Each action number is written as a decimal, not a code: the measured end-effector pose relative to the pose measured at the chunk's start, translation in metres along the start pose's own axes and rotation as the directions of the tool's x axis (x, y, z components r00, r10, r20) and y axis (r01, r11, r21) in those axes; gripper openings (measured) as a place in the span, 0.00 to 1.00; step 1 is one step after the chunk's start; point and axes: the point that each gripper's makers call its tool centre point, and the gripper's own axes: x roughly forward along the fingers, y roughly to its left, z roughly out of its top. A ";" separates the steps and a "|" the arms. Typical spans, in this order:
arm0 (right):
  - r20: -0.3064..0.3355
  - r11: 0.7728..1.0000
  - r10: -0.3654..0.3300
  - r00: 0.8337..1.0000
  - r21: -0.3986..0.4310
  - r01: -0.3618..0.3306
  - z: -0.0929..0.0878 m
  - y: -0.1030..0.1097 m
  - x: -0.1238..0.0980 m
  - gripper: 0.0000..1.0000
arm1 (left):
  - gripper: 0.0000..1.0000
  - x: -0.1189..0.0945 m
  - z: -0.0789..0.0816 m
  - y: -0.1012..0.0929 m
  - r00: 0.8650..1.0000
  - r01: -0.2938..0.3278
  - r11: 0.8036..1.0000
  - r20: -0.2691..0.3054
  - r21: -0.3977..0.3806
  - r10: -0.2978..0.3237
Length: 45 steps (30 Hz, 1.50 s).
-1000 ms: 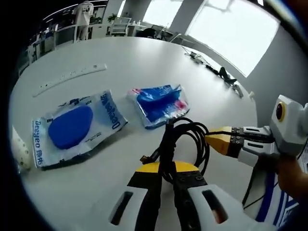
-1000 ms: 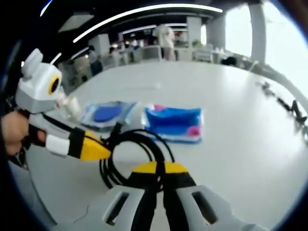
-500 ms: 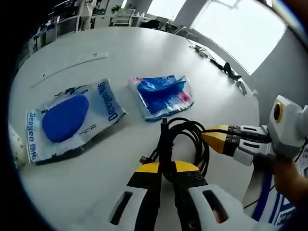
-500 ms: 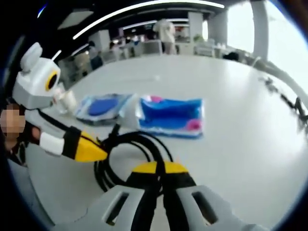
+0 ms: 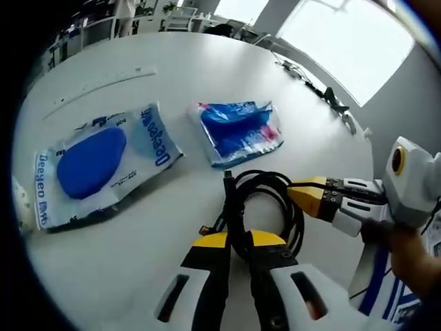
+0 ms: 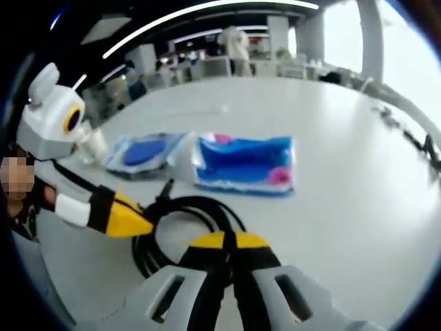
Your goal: Arrange the tabletop items into an orderly group along one side of the table until the central work area is clear of visible clutter.
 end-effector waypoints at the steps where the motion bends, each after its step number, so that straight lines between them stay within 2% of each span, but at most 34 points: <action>1: 0.000 1.000 0.000 1.000 0.000 0.000 0.000 0.000 0.000 0.00 | 0.08 0.001 0.000 0.000 1.000 0.001 1.000 -0.001 0.000 -0.001; 18: -0.004 1.000 -0.003 1.000 0.016 0.003 -0.002 0.001 0.002 0.00 | 0.10 0.004 -0.005 0.000 1.000 0.001 1.000 0.002 -0.020 -0.001; 30: 0.007 1.000 -0.011 1.000 0.012 0.011 -0.003 0.001 0.003 0.00 | 0.14 0.001 -0.007 -0.002 0.999 0.026 1.000 0.020 -0.008 -0.025; 34: 0.027 1.000 -0.017 0.999 0.004 0.017 0.000 0.001 0.002 0.01 | 0.19 -0.001 -0.006 -0.002 0.999 0.026 1.000 0.032 0.006 -0.026; 36: 0.050 1.000 -0.021 0.999 0.006 0.020 0.003 0.001 0.001 0.10 | 0.23 -0.002 -0.005 -0.004 0.999 0.029 1.000 0.040 0.011 -0.030; 38: 0.060 0.999 -0.028 0.998 -0.031 0.030 0.003 0.001 0.000 0.29 | 0.29 -0.004 -0.005 -0.005 0.999 0.032 0.999 0.043 0.018 -0.032; 41: 0.082 0.995 -0.034 0.996 -0.090 0.042 0.004 0.001 0.000 0.44 | 0.41 -0.007 -0.004 -0.007 0.998 0.028 0.999 0.060 0.028 -0.030; 45: 0.103 0.996 -0.028 0.994 -0.077 0.036 0.008 0.002 -0.004 0.57 | 0.74 -0.010 -0.007 -0.007 0.997 0.018 1.000 0.072 0.003 -0.018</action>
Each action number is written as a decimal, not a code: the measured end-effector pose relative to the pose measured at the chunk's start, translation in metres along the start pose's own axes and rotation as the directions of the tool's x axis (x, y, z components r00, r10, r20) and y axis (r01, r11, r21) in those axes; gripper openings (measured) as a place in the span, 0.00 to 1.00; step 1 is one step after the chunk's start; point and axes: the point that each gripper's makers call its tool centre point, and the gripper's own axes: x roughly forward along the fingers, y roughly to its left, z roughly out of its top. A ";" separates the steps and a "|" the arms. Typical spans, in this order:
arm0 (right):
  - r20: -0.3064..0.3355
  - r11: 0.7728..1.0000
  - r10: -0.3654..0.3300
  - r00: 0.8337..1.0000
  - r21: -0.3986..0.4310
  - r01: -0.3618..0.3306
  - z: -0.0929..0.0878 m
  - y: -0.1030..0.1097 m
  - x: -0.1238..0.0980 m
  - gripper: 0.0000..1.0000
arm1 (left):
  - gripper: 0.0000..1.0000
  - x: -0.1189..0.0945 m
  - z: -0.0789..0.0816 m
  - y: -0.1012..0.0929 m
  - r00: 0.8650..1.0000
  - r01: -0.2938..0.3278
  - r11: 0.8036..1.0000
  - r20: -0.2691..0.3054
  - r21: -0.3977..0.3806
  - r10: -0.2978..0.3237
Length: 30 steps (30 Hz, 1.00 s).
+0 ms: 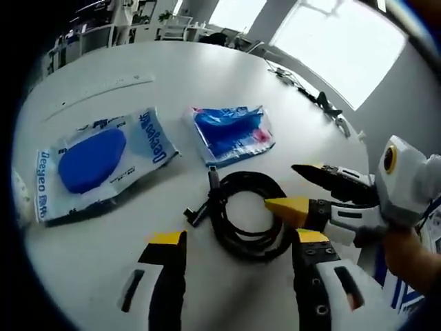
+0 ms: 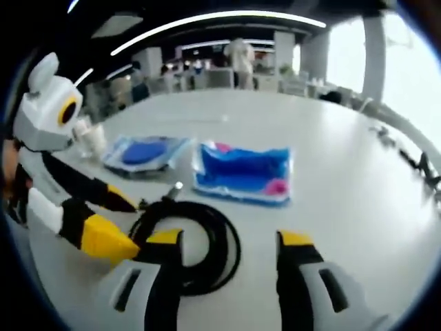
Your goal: Arrange the tabletop items into an orderly group along one side of the table until the central work area is clear of visible clutter.
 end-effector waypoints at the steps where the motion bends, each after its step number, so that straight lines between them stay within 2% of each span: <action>1: -0.001 1.000 0.001 1.000 -0.004 -0.001 0.000 0.000 0.000 0.57 | 0.74 -0.002 -0.002 -0.001 1.000 0.000 1.000 -0.005 0.001 0.000; 4: -0.008 1.000 0.002 1.000 -0.017 -0.002 -0.002 0.001 -0.001 0.56 | 0.73 -0.009 -0.001 -0.004 1.000 0.009 0.999 0.020 0.041 -0.009; 6: -0.006 1.000 0.000 1.000 -0.028 0.000 -0.001 0.001 -0.001 0.57 | 0.81 -0.013 -0.001 0.001 0.999 -0.027 0.996 0.030 0.087 0.024; 8: 0.000 1.000 0.004 1.000 -0.022 -0.004 0.001 0.002 -0.002 0.59 | 0.89 -0.017 0.003 0.004 0.997 -0.045 0.991 0.066 0.126 0.037; 10: 0.009 1.000 0.003 1.000 -0.026 -0.003 0.004 0.002 -0.004 0.60 | 0.93 -0.024 0.006 0.007 0.995 -0.060 0.985 0.089 0.164 0.046; 14: 0.011 1.000 0.005 1.000 -0.027 -0.005 0.004 0.003 -0.004 0.61 | 0.98 -0.030 0.005 0.012 0.994 -0.060 0.984 0.096 0.169 0.044; 18: 0.019 0.999 -0.011 1.000 -0.033 0.012 0.007 0.002 -0.005 0.76 | 0.99 -0.035 0.004 0.022 0.992 -0.083 0.986 0.105 0.147 0.068; 23: 0.025 1.000 0.003 1.000 -0.003 -0.003 0.009 0.004 -0.008 0.83 | 0.99 -0.044 0.004 0.025 0.991 -0.084 0.986 0.119 0.145 0.067; 30: 0.053 1.000 0.026 0.998 -0.013 -0.026 0.018 0.010 -0.018 0.89 | 0.99 -0.075 0.002 0.037 0.984 -0.101 0.984 0.163 0.144 0.077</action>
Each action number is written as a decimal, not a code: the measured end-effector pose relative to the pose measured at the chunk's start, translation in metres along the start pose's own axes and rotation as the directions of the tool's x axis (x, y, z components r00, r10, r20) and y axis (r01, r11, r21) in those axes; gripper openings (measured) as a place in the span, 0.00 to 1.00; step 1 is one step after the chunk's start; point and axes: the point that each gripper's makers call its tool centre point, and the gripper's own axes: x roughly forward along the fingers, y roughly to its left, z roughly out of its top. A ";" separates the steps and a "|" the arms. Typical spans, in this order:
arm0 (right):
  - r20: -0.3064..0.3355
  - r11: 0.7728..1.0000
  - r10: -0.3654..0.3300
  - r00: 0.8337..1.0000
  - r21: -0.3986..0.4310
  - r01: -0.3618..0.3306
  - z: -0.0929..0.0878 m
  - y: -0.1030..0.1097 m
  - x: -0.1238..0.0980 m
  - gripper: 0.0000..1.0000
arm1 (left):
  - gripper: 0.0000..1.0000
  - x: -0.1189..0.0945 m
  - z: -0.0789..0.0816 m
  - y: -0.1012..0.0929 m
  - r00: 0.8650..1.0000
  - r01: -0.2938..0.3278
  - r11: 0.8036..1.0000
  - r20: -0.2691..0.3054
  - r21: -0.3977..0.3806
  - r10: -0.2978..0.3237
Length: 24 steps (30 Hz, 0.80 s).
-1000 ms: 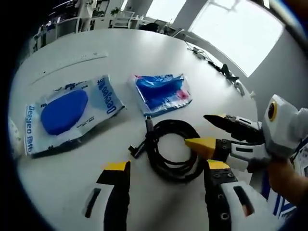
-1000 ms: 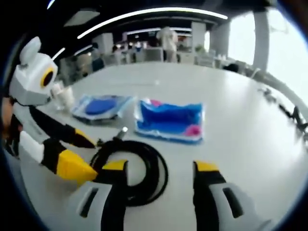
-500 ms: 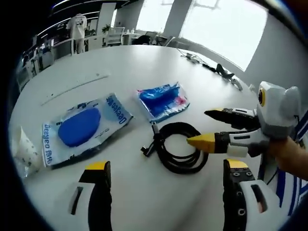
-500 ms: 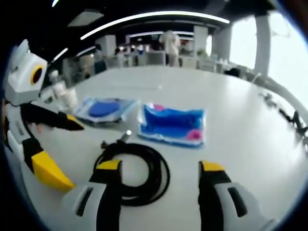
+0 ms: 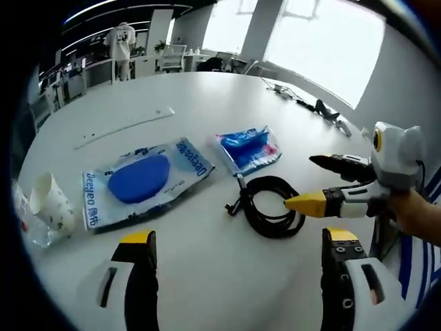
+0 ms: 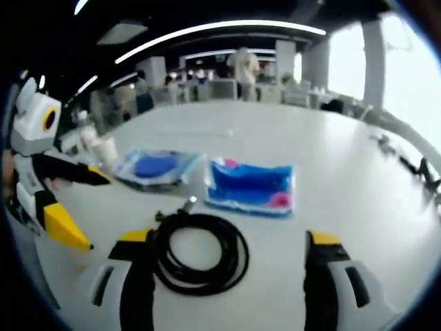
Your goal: Arrange the tabletop items into an orderly group along one side of the table until the central work area is clear of visible clutter.
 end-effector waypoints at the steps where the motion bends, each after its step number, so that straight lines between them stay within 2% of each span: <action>1: 0.001 1.000 0.002 1.000 -0.002 -0.002 0.001 0.001 -0.001 0.89 | 0.99 -0.002 0.000 0.001 1.000 -0.003 1.000 0.004 0.000 0.003; 9: 0.006 0.999 0.028 1.000 -0.020 -0.028 0.007 0.017 -0.009 0.90 | 0.99 -0.035 -0.005 0.030 0.998 -0.057 0.998 0.040 -0.025 0.058; 17: 0.015 0.998 0.057 0.998 -0.022 -0.056 0.010 0.031 -0.021 0.92 | 0.99 -0.066 -0.011 0.040 0.994 -0.083 0.996 0.068 -0.029 0.085; 24: 0.029 0.998 0.052 0.998 -0.026 -0.051 0.014 0.039 -0.036 0.91 | 0.99 -0.105 -0.022 0.064 0.984 -0.140 0.988 0.104 -0.065 0.146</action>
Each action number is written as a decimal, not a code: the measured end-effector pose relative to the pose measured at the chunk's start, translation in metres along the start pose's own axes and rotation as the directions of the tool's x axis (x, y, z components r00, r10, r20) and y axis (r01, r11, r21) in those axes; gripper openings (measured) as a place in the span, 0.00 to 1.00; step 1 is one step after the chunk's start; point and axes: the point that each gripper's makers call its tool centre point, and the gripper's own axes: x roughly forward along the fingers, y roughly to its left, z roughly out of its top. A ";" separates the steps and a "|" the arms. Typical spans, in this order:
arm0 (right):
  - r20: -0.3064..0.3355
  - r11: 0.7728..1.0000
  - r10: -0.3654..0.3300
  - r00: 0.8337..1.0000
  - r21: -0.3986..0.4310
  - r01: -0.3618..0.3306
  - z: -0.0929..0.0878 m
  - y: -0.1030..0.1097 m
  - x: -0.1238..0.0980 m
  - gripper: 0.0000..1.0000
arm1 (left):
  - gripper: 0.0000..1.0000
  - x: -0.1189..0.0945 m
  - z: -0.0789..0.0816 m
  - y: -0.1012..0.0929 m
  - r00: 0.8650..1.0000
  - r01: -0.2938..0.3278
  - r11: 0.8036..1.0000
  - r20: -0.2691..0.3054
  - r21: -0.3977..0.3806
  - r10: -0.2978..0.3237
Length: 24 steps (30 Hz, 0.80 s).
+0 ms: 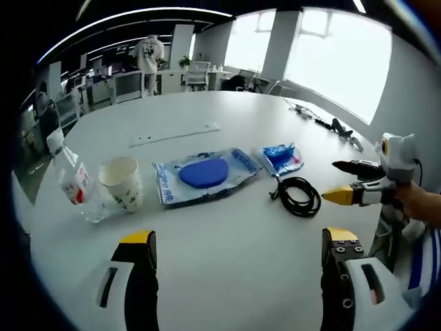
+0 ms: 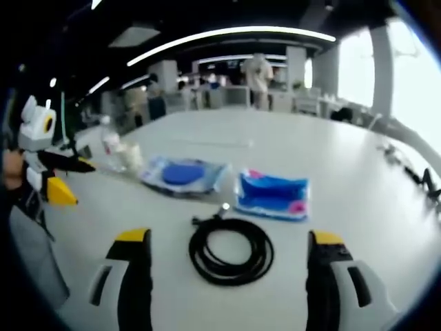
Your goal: Arrange the tabletop items into an orderly group along one side of the table until the central work area is clear of visible clutter.
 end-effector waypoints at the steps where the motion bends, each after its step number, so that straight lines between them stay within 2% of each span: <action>1: 0.002 1.000 -0.002 1.000 0.002 0.002 0.000 0.002 -0.001 0.91 | 0.99 -0.005 -0.003 0.005 1.000 -0.007 1.000 0.002 -0.014 0.007; 7: 0.005 1.000 -0.003 1.000 -0.004 0.003 0.002 0.009 -0.006 0.90 | 0.99 -0.024 -0.009 0.021 0.999 -0.041 0.998 0.017 -0.038 0.041; 14: 0.002 1.000 -0.005 1.000 -0.020 0.005 0.004 0.013 -0.016 0.90 | 0.99 -0.041 -0.010 0.028 0.998 -0.044 0.997 0.040 -0.057 0.046; 17: 0.008 1.000 -0.008 1.000 -0.016 0.008 0.006 0.014 -0.025 0.90 | 0.99 -0.051 -0.016 0.036 0.998 -0.050 0.998 0.040 -0.043 0.052; 24: 0.010 1.000 -0.019 1.000 -0.007 0.019 0.003 0.016 -0.037 0.90 | 0.99 -0.077 -0.020 0.062 0.994 -0.080 0.993 0.070 -0.084 0.086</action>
